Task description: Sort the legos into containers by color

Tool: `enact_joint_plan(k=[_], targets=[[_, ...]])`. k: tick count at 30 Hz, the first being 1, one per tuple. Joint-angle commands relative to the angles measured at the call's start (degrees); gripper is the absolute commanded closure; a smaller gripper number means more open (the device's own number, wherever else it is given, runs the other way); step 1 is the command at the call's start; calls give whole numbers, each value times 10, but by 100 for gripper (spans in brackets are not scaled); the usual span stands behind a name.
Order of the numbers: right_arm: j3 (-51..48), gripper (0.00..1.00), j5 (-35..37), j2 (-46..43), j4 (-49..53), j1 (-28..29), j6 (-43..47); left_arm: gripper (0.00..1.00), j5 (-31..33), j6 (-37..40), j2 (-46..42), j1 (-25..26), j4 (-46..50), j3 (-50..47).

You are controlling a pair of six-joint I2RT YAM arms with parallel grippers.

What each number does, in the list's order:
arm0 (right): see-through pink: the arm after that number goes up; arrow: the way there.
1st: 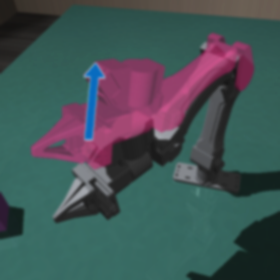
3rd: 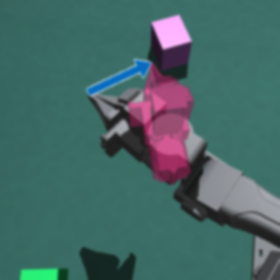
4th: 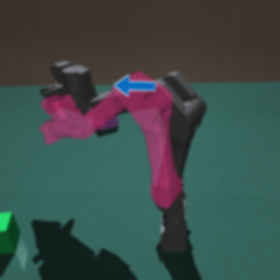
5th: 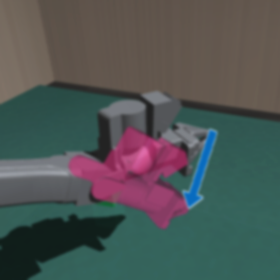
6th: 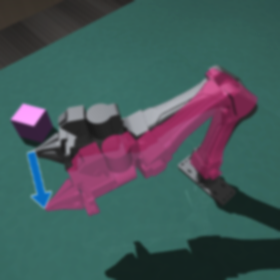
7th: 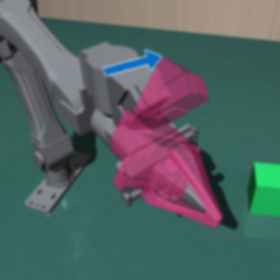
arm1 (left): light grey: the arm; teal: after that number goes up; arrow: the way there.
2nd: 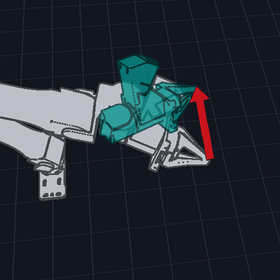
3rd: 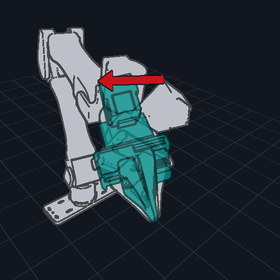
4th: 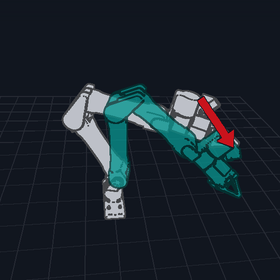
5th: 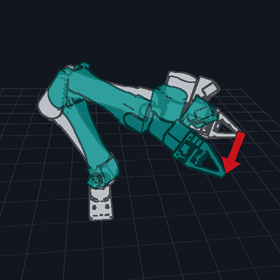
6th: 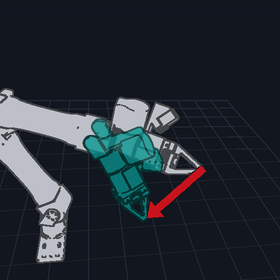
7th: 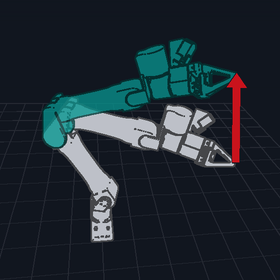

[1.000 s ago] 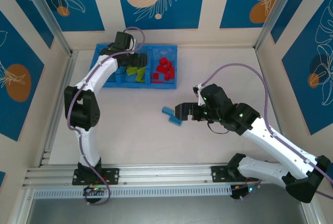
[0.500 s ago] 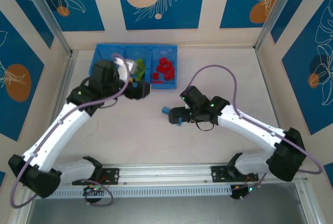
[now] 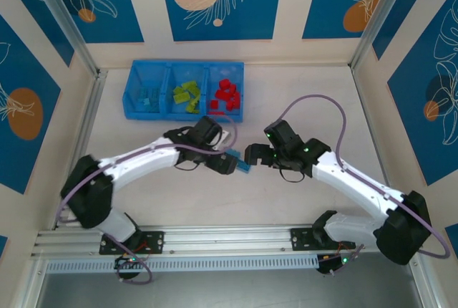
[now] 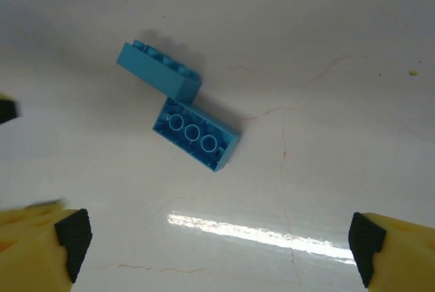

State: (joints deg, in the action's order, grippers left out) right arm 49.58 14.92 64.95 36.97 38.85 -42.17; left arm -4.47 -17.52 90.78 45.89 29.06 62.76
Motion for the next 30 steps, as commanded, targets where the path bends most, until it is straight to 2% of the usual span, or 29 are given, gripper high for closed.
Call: enact_joint_plan(k=[1,8,14,19,23,26,30], targets=[[-22,1,15,-39,29,-6,-31,0,50,1,69,3,-19,57],[-58,1,8,-96,30,-14,-45,0,92,37,179,5,-1,136],[-58,0,2,-94,26,-18,-43,1,72,42,234,6,1,171],[-56,0,-7,-91,24,-18,-40,16,61,33,255,5,2,175],[-56,0,-19,-91,25,-17,-39,29,49,33,239,5,-7,158],[-53,1,-25,-91,25,-17,-39,34,34,28,204,2,-28,135],[-41,1,-29,-91,27,-15,-37,35,43,29,113,-22,-22,118]])
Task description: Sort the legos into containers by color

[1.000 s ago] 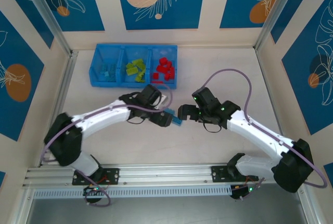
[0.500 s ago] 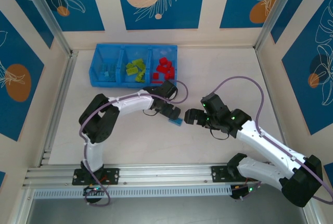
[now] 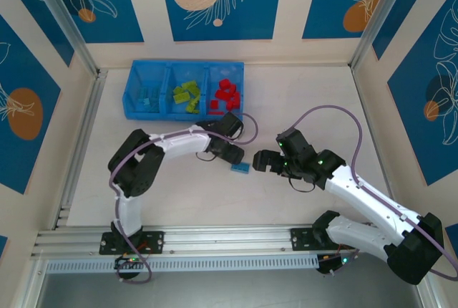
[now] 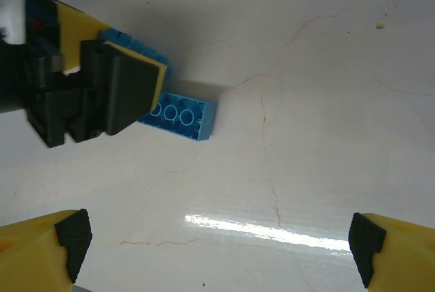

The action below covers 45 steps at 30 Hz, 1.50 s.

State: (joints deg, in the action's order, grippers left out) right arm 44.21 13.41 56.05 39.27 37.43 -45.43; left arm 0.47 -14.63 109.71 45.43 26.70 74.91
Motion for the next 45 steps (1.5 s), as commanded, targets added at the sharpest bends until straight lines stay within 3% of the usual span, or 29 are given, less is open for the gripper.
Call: enact_joint_plan(k=[1,3,6,9,15,19,22,25,29,35,39,45], targets=[[16,0,-14,-3,4,0,-3,35,-3,6,-104,-32,11,-3],[20,0,-13,-3,5,0,0,35,-5,16,-154,-71,28,4],[21,0,-10,-3,2,1,2,34,-32,22,-204,-167,46,26],[15,1,-13,-1,-10,2,-1,34,-55,22,-203,-272,54,73],[20,0,-22,7,-10,6,4,34,-103,-20,-63,-426,85,226],[19,0,-16,-5,0,8,4,30,-118,-32,57,-469,149,359],[15,0,-13,-15,0,7,1,18,-128,-28,115,-483,199,436],[11,1,-12,-16,-5,7,-2,8,-139,-24,118,-484,206,455],[12,1,-18,-3,-19,7,-2,6,-163,-34,60,-482,176,408],[25,0,-22,28,-32,6,2,7,-199,-65,-132,-442,81,238],[27,1,-29,44,-47,1,-1,9,-182,-50,-261,-345,29,114],[40,1,-20,49,-28,-19,22,10,-172,127,-343,-115,44,-2]])
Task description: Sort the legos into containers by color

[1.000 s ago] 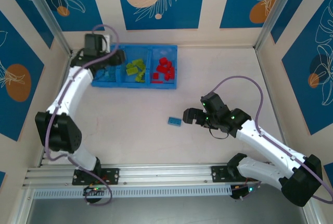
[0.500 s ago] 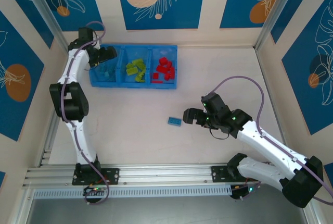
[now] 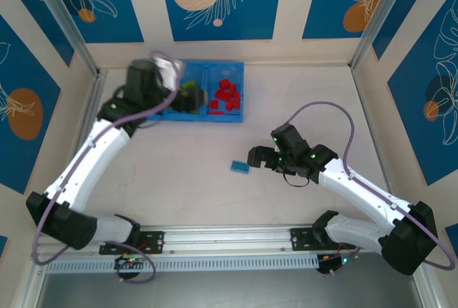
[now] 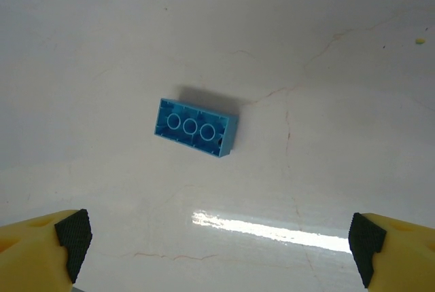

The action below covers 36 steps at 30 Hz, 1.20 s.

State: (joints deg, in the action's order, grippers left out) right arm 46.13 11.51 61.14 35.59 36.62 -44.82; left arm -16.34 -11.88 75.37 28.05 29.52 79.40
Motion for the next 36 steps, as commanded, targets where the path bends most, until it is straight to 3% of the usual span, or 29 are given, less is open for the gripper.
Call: enact_joint_plan(k=[1,4,6,9,12,16,19,24,27,36], targets=[[23,0,2,-5,15,-17,22,10,-2,144,-1,100,24,-65],[24,0,2,-18,31,-44,34,4,39,259,15,207,39,-113],[25,0,-6,-29,37,-61,40,0,55,286,41,235,28,-135],[29,1,-15,-52,46,-84,44,0,61,303,83,236,-11,-157],[27,1,-21,-79,50,-95,44,0,41,417,124,240,-41,-179],[20,1,-32,-102,58,-106,44,0,96,496,181,238,-110,-202],[14,1,-38,-109,68,-110,42,0,84,565,223,234,-135,-205],[7,0,-39,-123,80,-113,43,0,57,607,272,218,-170,-187],[5,0,-39,-132,83,-116,44,1,54,615,303,207,-141,-154],[-6,1,-51,-134,72,-124,44,12,32,601,336,184,-116,-117]])
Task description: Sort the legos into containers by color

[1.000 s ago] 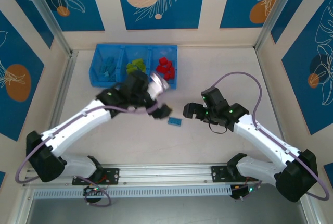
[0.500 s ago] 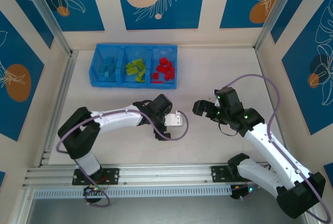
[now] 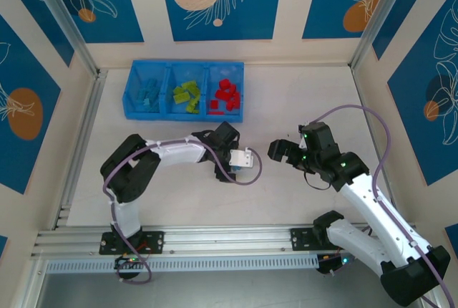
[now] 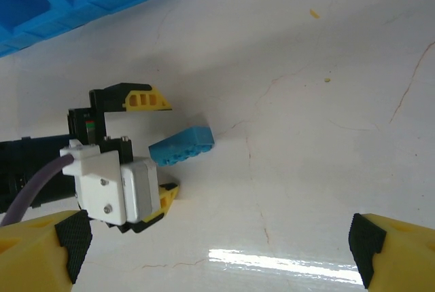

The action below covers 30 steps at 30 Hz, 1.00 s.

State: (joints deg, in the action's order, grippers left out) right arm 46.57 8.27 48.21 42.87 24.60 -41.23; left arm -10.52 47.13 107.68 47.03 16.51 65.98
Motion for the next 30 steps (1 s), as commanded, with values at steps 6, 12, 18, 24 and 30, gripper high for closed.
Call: enact_joint_plan(k=[6,12,18,24,30], targets=[[-8,1,-25,0,-6,-6,9,35,-42,-22,36,-10,36,35],[-12,0,-29,0,-2,-8,7,70,-62,-52,23,-20,30,23],[-11,1,-34,-2,-4,-8,1,85,-65,-96,-18,-29,-7,-3],[-5,0,-38,-15,-11,-8,-9,89,-75,-284,-139,-94,-95,-44],[-12,1,-39,-13,-26,-10,-14,90,-7,-464,-255,-213,-151,-48]])
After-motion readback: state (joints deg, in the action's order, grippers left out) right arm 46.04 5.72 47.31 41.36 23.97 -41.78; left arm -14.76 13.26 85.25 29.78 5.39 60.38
